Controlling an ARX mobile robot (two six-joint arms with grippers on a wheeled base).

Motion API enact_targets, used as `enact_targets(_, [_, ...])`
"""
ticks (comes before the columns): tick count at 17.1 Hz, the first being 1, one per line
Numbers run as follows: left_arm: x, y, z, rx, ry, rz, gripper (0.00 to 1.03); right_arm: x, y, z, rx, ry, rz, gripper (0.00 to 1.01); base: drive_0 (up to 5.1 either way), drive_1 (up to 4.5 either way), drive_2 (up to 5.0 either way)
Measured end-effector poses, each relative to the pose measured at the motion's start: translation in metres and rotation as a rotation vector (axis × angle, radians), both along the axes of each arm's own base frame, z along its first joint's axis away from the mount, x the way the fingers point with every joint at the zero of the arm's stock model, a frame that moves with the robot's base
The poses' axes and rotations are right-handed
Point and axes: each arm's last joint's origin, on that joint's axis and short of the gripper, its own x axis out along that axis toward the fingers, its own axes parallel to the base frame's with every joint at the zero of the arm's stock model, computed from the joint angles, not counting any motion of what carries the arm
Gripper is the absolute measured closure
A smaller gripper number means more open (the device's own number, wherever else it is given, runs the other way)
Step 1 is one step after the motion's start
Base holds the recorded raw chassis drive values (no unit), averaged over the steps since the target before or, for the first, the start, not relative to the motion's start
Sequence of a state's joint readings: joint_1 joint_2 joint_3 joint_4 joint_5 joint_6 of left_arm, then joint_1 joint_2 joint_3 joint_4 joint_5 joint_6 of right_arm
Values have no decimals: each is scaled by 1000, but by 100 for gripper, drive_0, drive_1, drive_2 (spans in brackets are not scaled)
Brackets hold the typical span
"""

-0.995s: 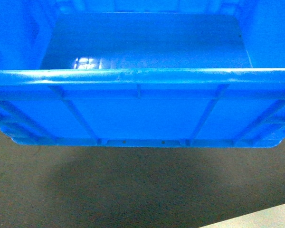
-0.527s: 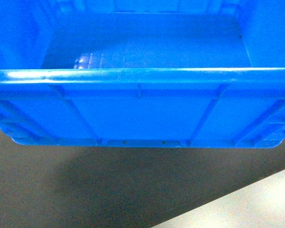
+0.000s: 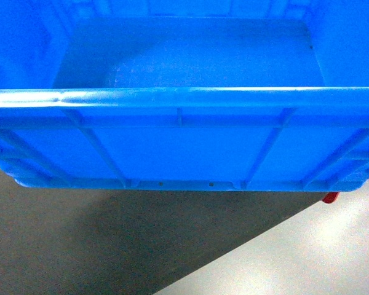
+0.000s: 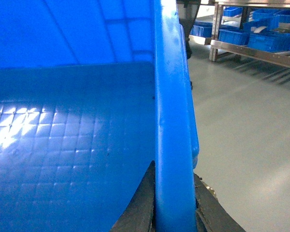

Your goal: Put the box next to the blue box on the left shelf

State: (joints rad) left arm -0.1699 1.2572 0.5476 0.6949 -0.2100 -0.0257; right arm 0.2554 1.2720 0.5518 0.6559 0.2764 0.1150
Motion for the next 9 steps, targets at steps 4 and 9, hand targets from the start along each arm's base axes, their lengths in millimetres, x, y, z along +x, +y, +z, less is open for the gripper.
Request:
enact_targets(4, [0,0,0,0,0,0,89,0,0,0,0,0,0,93,-150,-150,-150])
enact_targets(9, [0,0,0,0,0,0,89,0,0,0,0,0,0,93,-131,-131,-131])
